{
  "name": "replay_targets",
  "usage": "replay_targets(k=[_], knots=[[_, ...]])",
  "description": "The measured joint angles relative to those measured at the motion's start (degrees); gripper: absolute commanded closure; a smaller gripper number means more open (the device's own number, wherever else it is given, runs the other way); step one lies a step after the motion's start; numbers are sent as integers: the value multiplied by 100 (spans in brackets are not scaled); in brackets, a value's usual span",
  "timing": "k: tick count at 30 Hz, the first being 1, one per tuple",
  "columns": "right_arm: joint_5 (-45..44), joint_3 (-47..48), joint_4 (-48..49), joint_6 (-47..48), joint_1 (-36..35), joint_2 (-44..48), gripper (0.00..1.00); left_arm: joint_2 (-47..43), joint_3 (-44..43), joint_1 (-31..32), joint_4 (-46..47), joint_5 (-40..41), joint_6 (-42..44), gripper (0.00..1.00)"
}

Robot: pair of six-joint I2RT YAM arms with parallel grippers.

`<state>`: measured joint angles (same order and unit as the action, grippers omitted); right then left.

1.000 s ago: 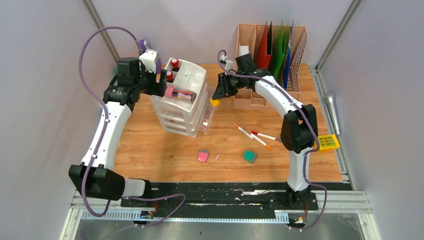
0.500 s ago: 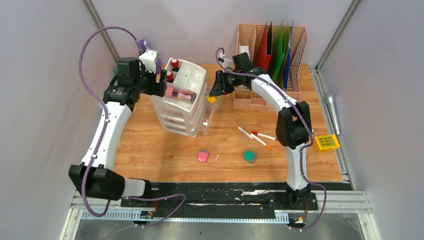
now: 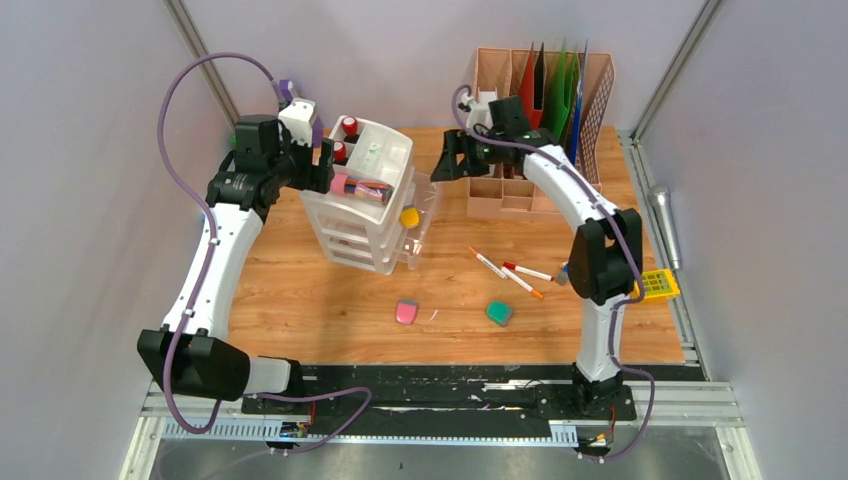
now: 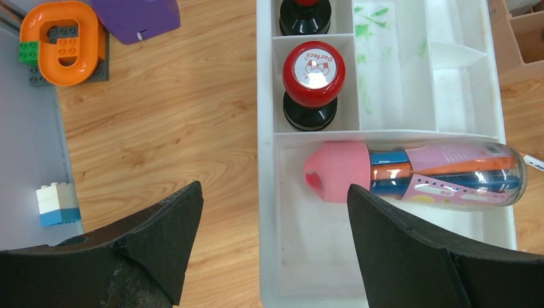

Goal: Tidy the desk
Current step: Place the stationery in the drawer, then pick up the stationery from the center of the board.

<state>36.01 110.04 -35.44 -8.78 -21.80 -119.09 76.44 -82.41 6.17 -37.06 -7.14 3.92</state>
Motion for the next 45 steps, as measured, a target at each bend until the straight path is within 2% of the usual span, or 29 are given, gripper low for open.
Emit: replay_targets(k=[5, 8, 13, 17, 26, 33, 45], knots=[[-232, -1003, 81, 470, 398, 1231, 22, 0, 0, 0, 0, -31, 4, 9], [-647, -1954, 160, 1038, 575, 2243, 20, -2, 0, 0, 0, -35, 9, 8], [-1499, -3491, 83, 2050, 581, 3637, 12, -48, 0, 0, 0, -55, 9, 7], [-2205, -4433, -232, 2721, 640, 4192, 7, -127, 0, 0, 0, -101, 7, 7], [-3051, -5471, -682, 3672, 1333, 4347, 3, -208, 0, 0, 0, -190, 4, 6], [-3167, -5515, -719, 4227, 1856, 4210, 4, -254, 42, 0, 2, -192, 7, 6], [-3005, -5565, -726, 4983, 2020, 3414, 6, -269, 63, 0, 4, -186, 13, 5]])
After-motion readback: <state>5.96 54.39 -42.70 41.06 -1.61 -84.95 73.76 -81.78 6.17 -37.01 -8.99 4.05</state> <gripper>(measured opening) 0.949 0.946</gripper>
